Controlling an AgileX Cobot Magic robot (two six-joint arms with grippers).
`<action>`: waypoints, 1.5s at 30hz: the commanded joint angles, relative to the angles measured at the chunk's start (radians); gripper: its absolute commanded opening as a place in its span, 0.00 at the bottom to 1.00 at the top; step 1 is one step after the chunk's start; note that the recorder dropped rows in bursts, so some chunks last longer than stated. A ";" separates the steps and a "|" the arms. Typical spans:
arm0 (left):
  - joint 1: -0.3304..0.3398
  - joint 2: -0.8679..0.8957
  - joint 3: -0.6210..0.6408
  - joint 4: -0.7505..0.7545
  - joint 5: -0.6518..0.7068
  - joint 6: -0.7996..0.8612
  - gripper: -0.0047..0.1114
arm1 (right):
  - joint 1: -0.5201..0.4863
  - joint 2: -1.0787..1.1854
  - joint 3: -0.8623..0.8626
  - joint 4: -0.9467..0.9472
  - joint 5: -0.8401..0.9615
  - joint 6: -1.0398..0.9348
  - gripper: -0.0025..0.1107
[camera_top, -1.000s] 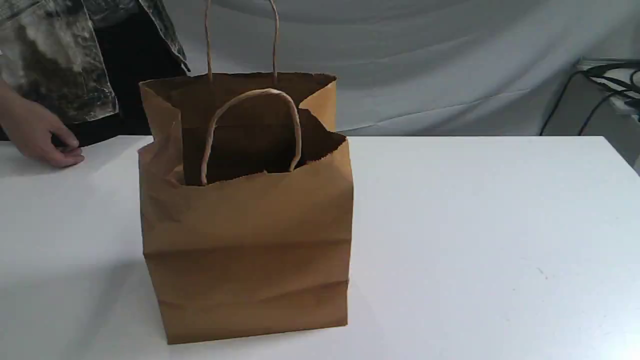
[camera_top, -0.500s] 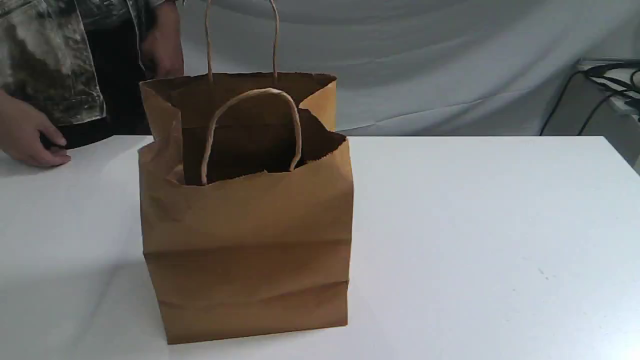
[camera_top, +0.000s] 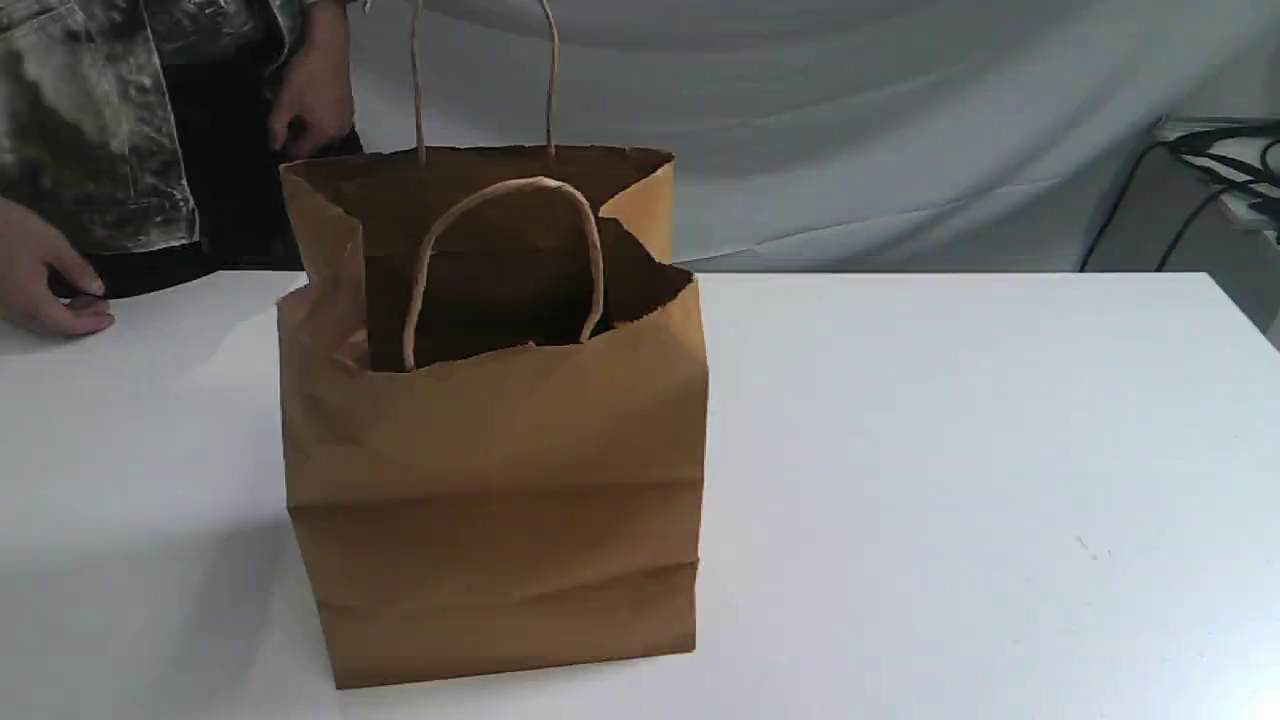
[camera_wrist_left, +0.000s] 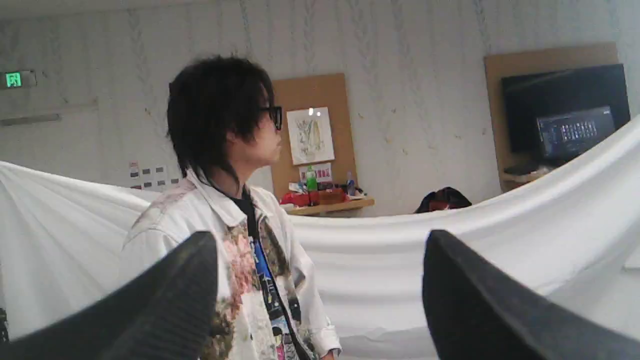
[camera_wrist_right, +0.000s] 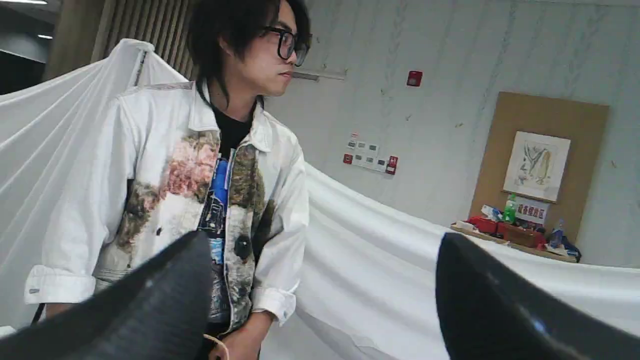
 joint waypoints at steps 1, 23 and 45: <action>0.002 -0.047 0.003 0.005 -0.002 0.002 0.57 | 0.002 -0.001 -0.012 0.026 0.176 0.031 0.56; 0.002 -0.366 0.003 0.000 -0.002 0.002 0.57 | 0.007 -0.038 0.014 1.706 0.188 -1.411 0.56; 0.002 -0.470 -0.089 0.026 -0.002 0.002 0.57 | -0.237 -0.268 0.706 1.651 -0.019 -1.388 0.56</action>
